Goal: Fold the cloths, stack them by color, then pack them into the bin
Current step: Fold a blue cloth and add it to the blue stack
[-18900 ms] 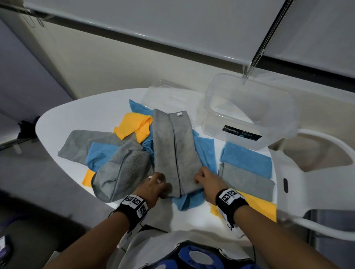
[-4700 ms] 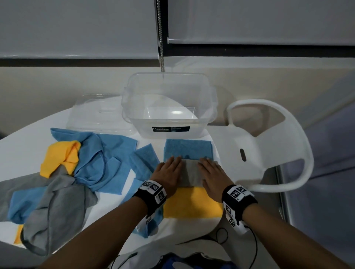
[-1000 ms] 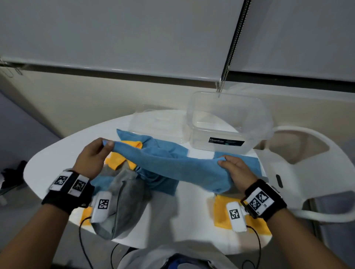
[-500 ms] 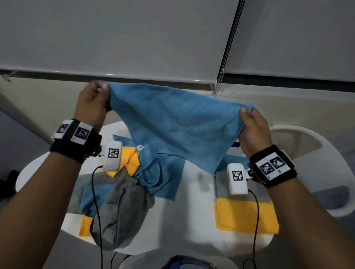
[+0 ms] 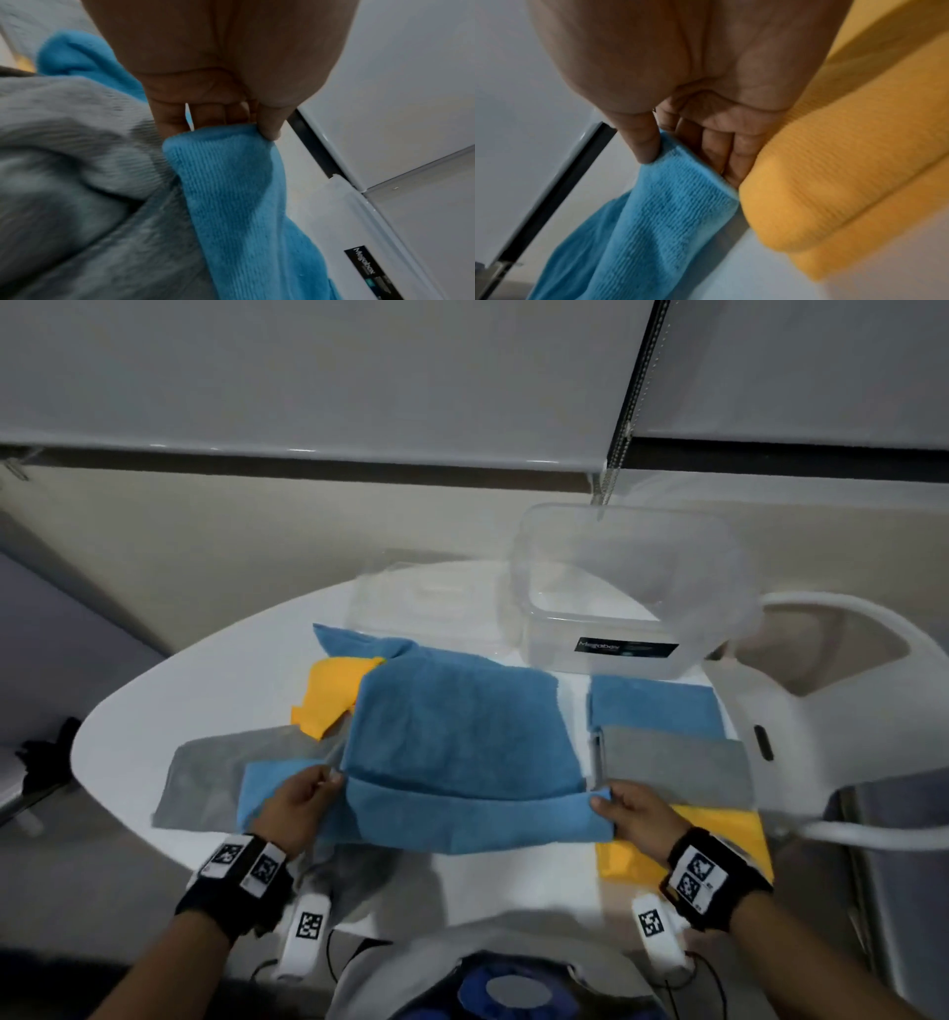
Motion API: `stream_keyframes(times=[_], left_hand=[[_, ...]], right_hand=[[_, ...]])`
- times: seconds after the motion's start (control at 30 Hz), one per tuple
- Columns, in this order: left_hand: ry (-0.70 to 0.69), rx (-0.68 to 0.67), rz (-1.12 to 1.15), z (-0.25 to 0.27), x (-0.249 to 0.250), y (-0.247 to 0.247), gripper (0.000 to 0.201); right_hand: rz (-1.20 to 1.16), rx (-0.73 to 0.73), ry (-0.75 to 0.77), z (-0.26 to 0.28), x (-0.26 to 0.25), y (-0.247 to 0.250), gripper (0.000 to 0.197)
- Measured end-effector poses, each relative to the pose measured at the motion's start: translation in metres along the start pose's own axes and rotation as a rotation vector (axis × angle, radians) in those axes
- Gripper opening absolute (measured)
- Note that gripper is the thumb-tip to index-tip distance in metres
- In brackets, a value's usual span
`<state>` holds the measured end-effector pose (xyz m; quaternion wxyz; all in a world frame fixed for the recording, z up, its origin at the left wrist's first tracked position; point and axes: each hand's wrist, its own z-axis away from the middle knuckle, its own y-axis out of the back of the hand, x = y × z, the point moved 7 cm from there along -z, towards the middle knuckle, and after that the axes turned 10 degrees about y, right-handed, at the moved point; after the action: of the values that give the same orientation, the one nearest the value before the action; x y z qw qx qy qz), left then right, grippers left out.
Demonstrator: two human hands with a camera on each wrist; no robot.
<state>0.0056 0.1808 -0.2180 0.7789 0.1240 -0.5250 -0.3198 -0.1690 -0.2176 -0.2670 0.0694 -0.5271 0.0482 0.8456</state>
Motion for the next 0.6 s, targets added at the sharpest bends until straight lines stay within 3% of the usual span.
stream_keyframes(times=[0.07,0.2,0.37,0.6], left_hand=[[0.018,0.002,-0.059,0.007,-0.006,-0.004,0.028],[0.089,0.034,-0.099,0.004,-0.009,-0.002,0.028],[0.139,0.155,-0.168,-0.006,0.006,0.018,0.02],[0.136,0.187,-0.351,-0.029,0.012,0.014,0.022]], right_hand=[[0.066,-0.033,-0.012,0.001,0.013,-0.002,0.063],[0.261,-0.045,-0.034,-0.012,0.032,0.006,0.069],[0.53,0.035,0.032,-0.017,-0.004,0.004,0.027],[0.846,0.077,0.035,-0.026,-0.024,-0.004,0.022]])
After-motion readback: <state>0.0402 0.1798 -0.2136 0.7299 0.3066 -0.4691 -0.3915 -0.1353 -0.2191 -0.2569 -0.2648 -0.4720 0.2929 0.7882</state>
